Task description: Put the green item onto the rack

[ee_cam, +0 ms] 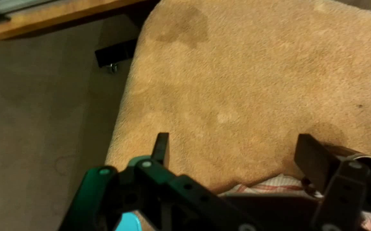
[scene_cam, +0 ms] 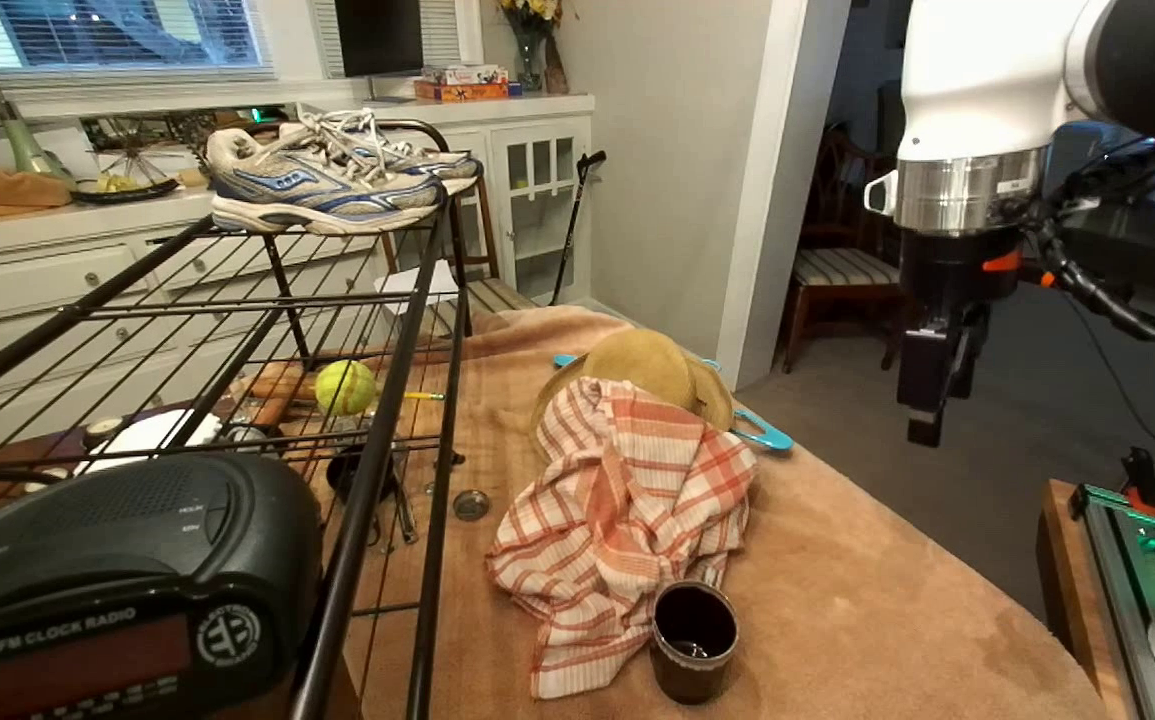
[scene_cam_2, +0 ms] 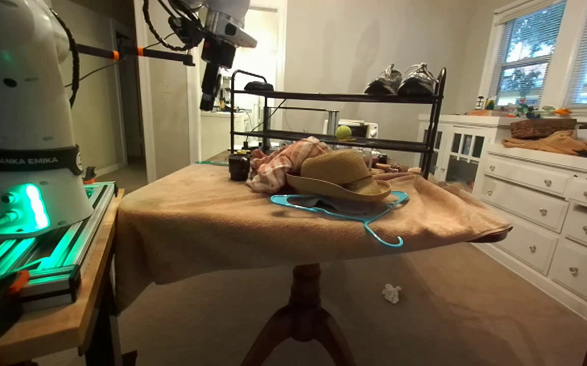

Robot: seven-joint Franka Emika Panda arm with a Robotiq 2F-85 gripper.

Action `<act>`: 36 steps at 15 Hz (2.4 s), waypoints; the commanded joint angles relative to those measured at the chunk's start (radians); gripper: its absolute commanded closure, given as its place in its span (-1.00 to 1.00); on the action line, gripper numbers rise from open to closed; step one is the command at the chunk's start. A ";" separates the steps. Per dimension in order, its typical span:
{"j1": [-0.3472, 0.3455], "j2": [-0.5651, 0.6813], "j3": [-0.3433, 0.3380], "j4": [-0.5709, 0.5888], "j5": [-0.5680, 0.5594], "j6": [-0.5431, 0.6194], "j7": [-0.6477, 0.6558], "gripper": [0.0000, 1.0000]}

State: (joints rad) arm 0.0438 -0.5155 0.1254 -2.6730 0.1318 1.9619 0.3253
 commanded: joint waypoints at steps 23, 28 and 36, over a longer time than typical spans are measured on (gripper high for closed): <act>0.223 0.507 0.200 0.207 0.336 0.497 0.337 -1.00; 0.223 0.510 0.197 0.212 0.338 0.497 0.328 -1.00; 0.320 0.769 0.240 0.346 0.346 0.711 0.417 -1.00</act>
State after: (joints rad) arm 0.3212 0.1341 0.3600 -2.3988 0.4784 2.5984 0.7033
